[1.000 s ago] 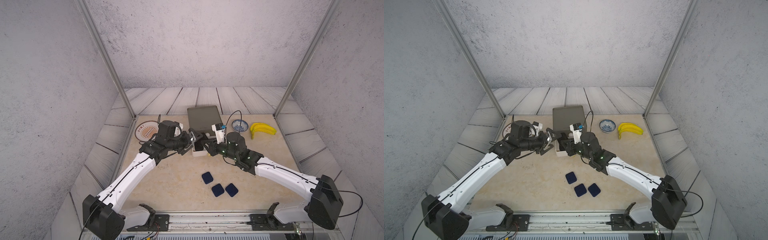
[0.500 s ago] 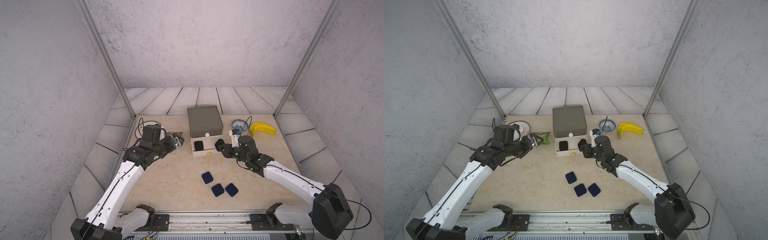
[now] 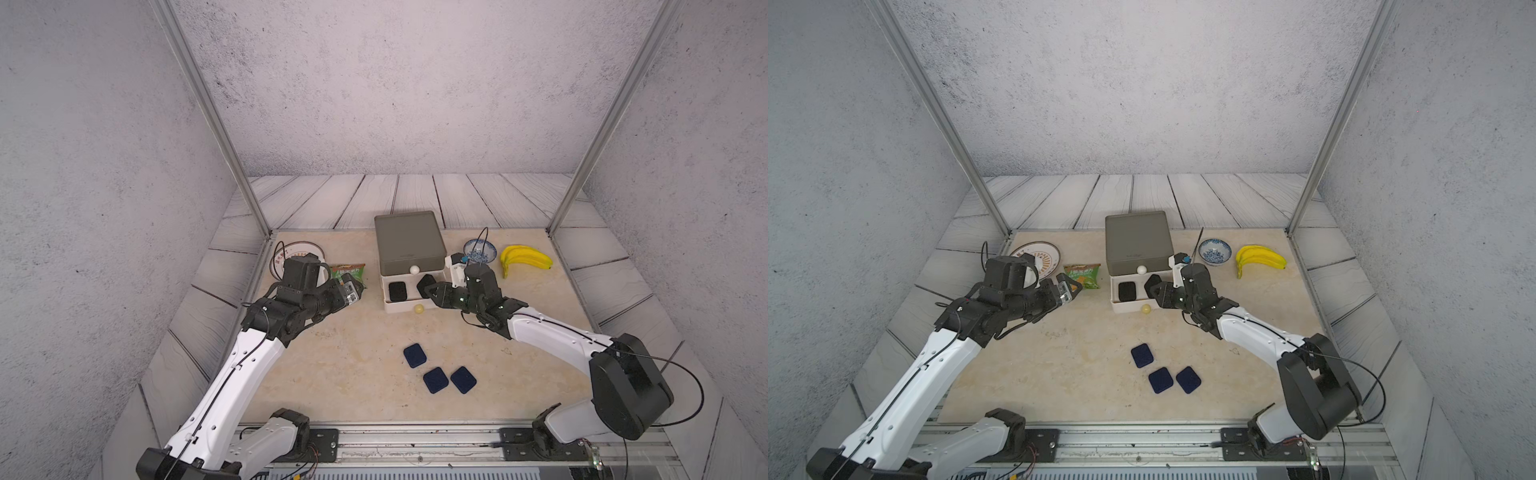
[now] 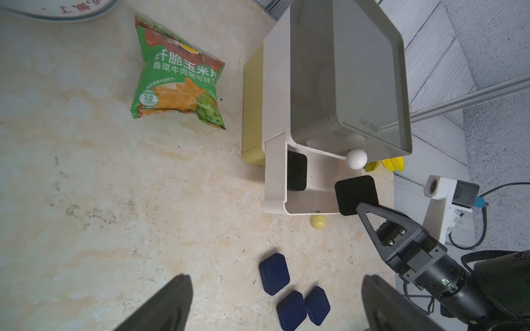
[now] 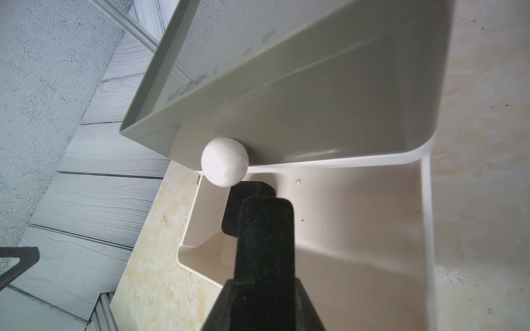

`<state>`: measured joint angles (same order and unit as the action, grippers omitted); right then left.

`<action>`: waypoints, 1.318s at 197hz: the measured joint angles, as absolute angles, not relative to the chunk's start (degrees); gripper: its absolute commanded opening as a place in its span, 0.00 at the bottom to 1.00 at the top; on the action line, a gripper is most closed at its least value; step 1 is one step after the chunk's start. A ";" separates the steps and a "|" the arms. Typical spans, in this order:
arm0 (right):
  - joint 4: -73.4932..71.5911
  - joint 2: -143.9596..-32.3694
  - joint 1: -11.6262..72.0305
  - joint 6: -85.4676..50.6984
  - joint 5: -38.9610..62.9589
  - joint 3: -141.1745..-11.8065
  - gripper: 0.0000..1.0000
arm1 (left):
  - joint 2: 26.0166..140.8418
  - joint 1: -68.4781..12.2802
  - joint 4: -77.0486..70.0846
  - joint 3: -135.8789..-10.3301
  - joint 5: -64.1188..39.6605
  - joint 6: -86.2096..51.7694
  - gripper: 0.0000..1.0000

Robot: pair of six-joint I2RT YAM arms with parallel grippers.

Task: Place the brooch boxes into the drawer by color
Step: Place the brooch box in the drawer, then adjust the brooch box in the drawer.

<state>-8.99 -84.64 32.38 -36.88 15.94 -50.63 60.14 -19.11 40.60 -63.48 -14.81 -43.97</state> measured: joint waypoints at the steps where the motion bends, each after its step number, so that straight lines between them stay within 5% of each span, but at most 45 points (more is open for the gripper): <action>1: -9.02 -84.71 32.38 -36.91 15.92 -50.65 0.11 | 60.14 -19.11 40.60 -63.48 -14.81 -43.94 0.98; 46: -10.31 -88.82 32.38 -37.17 15.94 -52.29 0.14 | 60.14 -19.11 40.93 -63.44 -14.72 -43.68 0.98; 90: -10.85 -90.87 32.38 -37.15 15.90 -54.48 0.54 | 60.03 -19.11 42.00 -63.44 -14.33 -43.13 0.98; 140: -6.20 -88.71 32.40 -33.74 13.28 -55.02 0.58 | 59.68 -19.14 43.22 -63.46 -13.69 -42.41 0.98; 160: -3.05 -86.89 32.38 -31.79 12.01 -55.07 0.55 | 59.70 -19.14 43.59 -63.53 -13.69 -42.26 0.98; 195: 0.54 -84.20 32.71 -29.06 11.88 -56.12 0.27 | 59.51 -19.11 44.84 -64.03 -12.99 -41.71 0.98; 260: -3.46 -88.68 39.94 -30.30 13.17 -59.55 0.01 | 55.55 -17.19 52.31 -66.81 -7.31 -37.32 0.98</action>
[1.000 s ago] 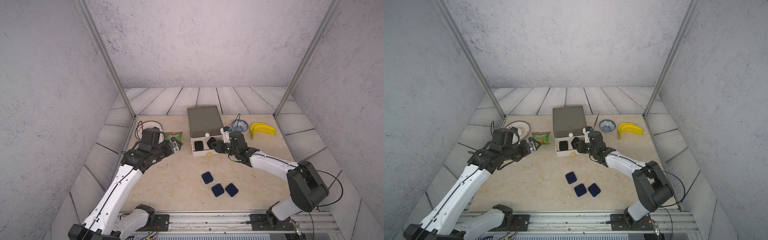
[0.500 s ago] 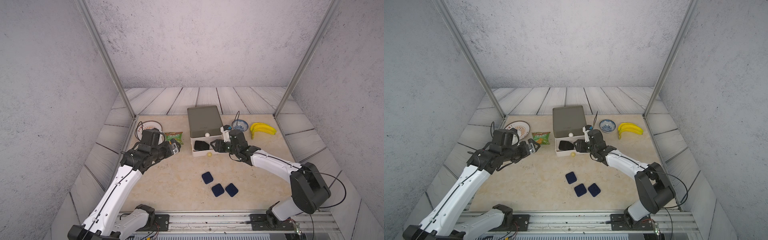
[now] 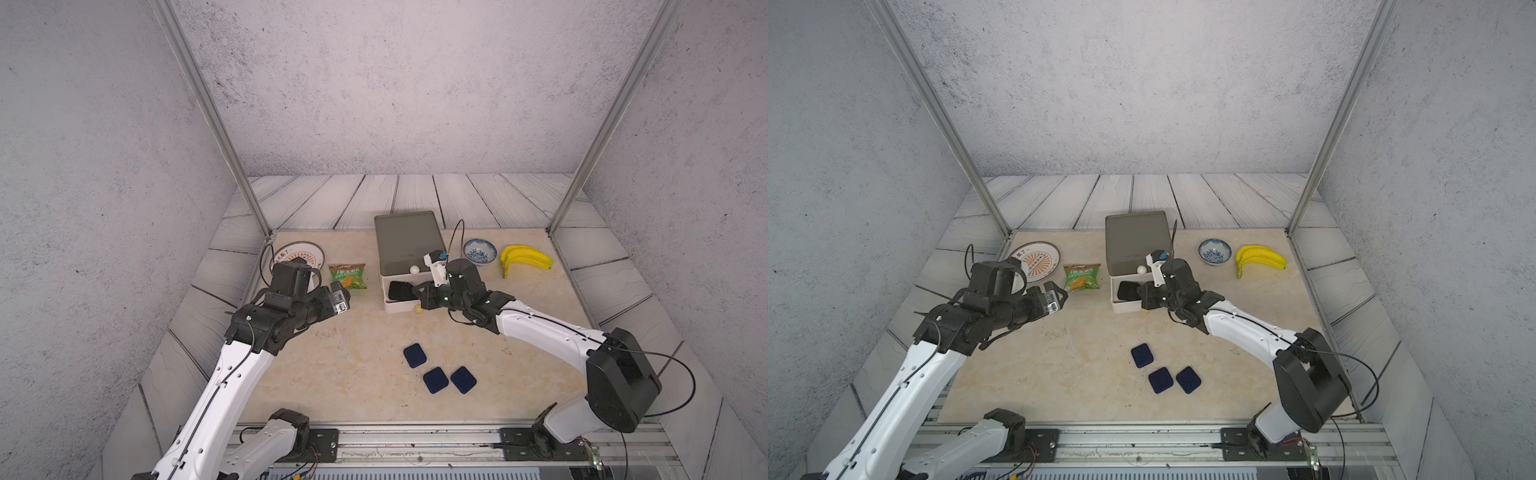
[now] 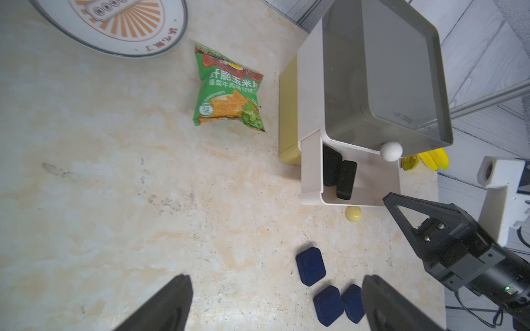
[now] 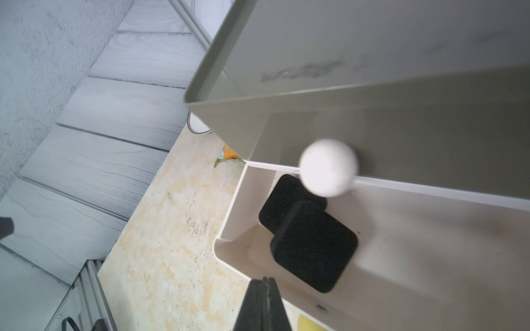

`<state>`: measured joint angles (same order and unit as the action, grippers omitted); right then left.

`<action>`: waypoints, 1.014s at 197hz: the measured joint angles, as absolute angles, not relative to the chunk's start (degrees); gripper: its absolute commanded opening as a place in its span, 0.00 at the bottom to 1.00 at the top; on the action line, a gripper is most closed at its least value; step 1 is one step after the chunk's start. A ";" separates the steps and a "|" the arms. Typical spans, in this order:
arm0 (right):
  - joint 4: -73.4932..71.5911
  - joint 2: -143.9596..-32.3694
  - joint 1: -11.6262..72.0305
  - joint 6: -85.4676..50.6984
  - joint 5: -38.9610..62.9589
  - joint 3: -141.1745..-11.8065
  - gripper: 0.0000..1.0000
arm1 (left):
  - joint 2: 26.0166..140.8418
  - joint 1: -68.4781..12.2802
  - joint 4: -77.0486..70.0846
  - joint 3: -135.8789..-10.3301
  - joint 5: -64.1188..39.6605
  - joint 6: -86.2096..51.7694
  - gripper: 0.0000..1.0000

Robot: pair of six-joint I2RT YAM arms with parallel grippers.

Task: Place the brooch boxes into the drawer by color
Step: Adjust the brooch box in the drawer.

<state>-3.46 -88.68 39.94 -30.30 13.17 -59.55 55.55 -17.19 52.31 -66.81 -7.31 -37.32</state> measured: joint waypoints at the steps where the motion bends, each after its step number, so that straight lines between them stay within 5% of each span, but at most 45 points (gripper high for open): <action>1: -3.55 -88.77 40.01 -30.37 13.17 -59.55 0.01 | 55.51 -17.08 52.40 -66.81 -7.29 -37.26 0.98; 72: -4.43 -96.97 40.95 -33.95 11.46 -63.40 0.00 | 54.94 -4.75 56.84 -65.06 -11.90 -31.33 0.98; 200: 2.92 -97.21 42.96 -31.59 6.90 -67.79 0.00 | 55.20 -3.86 56.60 -63.92 -17.45 -29.52 0.98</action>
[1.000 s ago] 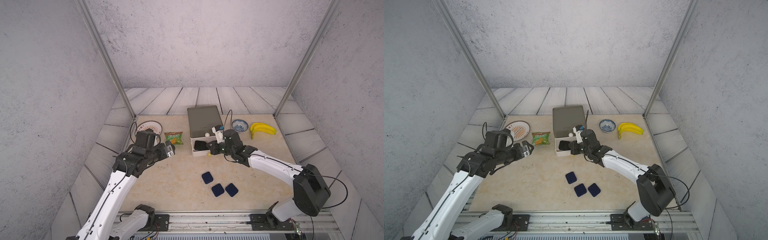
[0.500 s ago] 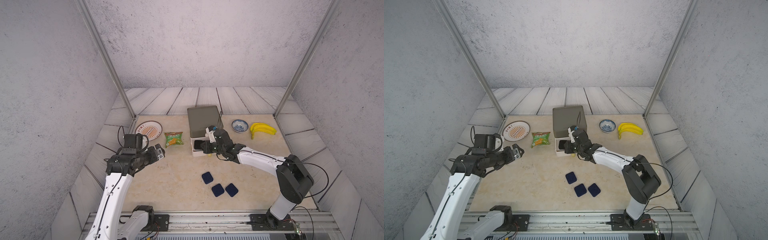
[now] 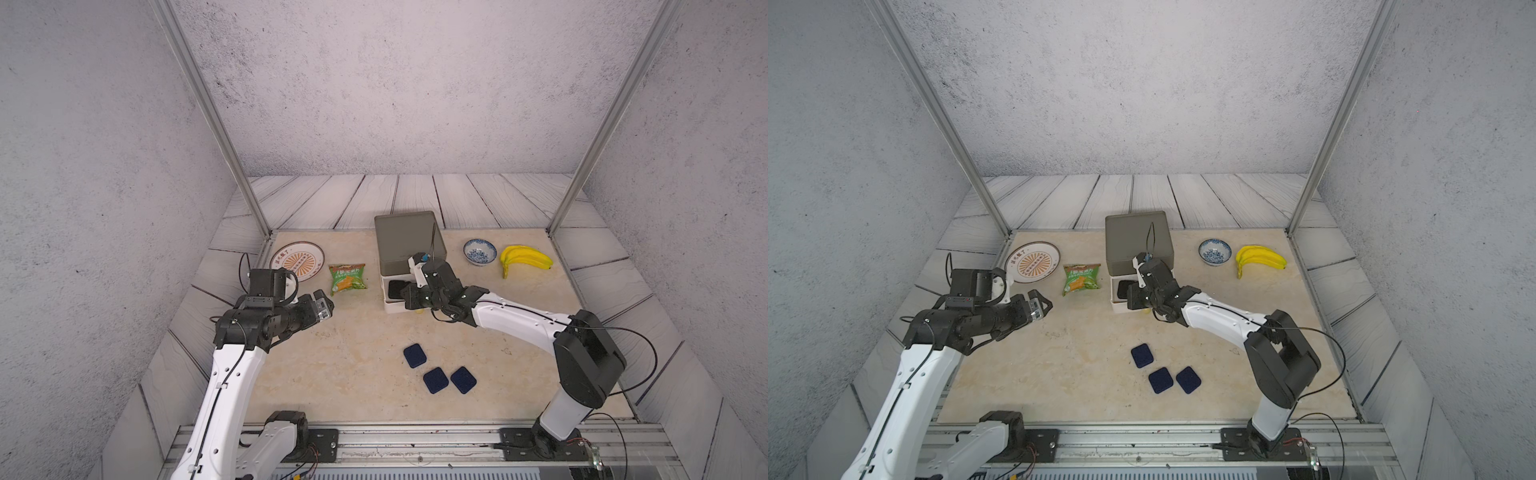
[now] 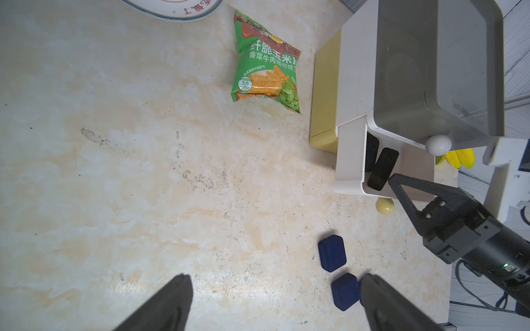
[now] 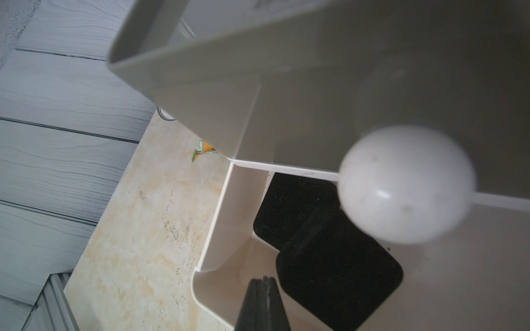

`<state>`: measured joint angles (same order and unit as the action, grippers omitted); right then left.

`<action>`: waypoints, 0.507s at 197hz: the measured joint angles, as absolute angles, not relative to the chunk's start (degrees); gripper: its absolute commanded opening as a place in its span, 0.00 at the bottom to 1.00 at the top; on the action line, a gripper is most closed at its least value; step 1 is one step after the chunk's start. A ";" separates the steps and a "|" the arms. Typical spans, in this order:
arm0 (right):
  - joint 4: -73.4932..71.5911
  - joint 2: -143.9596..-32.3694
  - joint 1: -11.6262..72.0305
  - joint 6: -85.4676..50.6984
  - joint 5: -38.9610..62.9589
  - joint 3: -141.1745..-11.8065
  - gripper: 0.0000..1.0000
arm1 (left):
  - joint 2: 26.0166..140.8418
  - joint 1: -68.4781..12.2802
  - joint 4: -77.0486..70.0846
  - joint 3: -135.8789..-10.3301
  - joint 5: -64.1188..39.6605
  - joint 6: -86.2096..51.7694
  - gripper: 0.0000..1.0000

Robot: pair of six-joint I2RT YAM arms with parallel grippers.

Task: Place the brooch boxes into the drawer by color
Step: Adjust the brooch box in the drawer.

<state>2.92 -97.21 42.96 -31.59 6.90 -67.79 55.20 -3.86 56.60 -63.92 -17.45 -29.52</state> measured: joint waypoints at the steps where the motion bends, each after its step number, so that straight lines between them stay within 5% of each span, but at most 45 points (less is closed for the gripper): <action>1: 2.98 -97.21 42.96 -31.55 6.90 -67.83 0.00 | 55.20 -3.86 56.60 -63.92 -17.47 -29.52 0.98; 100: 7.68 -102.02 43.46 -29.85 6.31 -73.56 0.00 | 55.16 -3.86 56.34 -63.35 -18.72 -29.58 0.98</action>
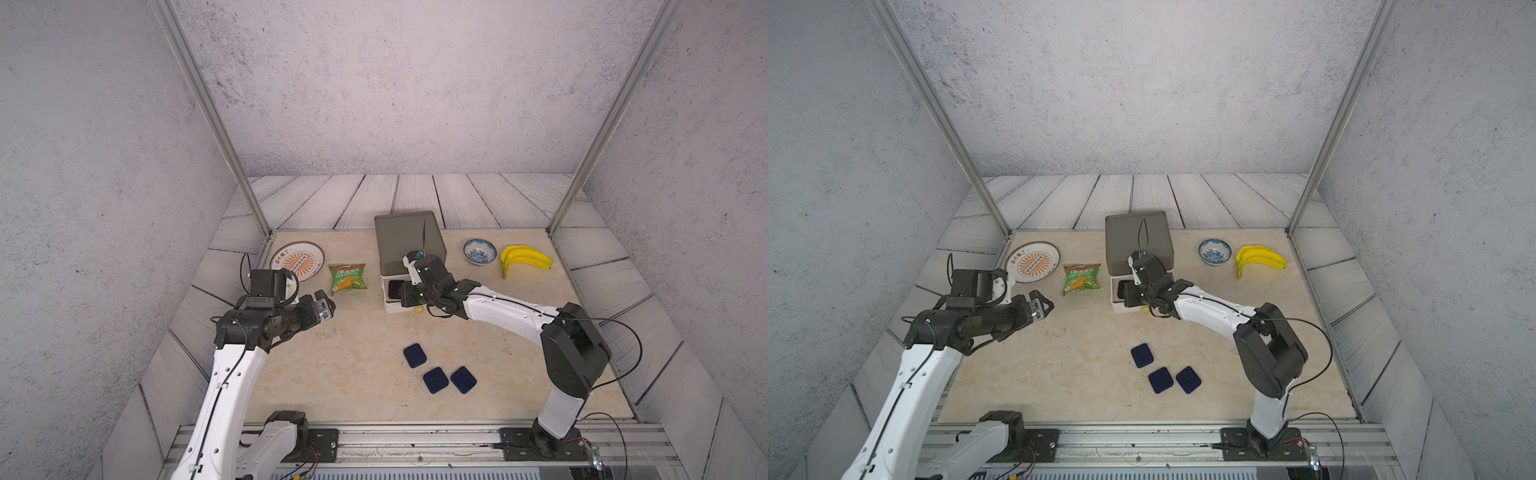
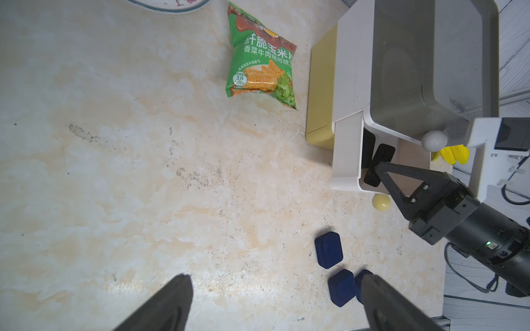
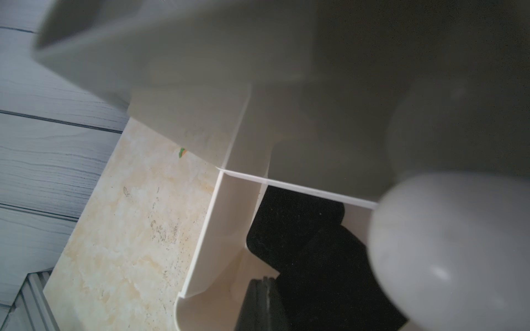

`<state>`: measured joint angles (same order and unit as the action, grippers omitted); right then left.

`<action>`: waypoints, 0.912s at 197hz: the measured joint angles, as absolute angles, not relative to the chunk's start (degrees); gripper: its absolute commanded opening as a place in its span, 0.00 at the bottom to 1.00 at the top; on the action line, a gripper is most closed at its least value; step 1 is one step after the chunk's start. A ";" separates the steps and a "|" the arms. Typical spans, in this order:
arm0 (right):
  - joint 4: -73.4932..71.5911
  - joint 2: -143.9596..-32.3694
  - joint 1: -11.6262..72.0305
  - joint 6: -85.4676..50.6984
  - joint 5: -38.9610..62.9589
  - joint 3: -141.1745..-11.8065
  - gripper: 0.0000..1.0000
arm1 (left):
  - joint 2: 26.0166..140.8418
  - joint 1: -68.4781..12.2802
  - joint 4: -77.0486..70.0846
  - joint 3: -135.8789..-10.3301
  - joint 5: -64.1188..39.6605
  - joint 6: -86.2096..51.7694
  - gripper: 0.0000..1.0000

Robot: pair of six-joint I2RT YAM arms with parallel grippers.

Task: Place the brooch boxes into the drawer by color
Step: Adjust the brooch box in the drawer.

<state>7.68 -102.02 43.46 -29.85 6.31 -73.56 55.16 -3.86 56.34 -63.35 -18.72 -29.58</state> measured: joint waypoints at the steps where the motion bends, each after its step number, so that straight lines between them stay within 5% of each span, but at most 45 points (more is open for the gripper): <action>1: 7.77 -102.02 43.48 -29.85 6.24 -73.56 0.00 | 55.18 -3.86 56.34 -63.35 -18.72 -29.58 0.98; 119: 14.92 -101.84 43.05 -28.14 -1.93 -75.26 0.00 | 55.66 -3.86 56.36 -63.11 -18.87 -29.54 0.99; 180: 16.08 -100.09 40.86 -25.67 -3.66 -75.16 0.13 | 55.66 -3.86 56.36 -63.09 -18.85 -29.54 0.98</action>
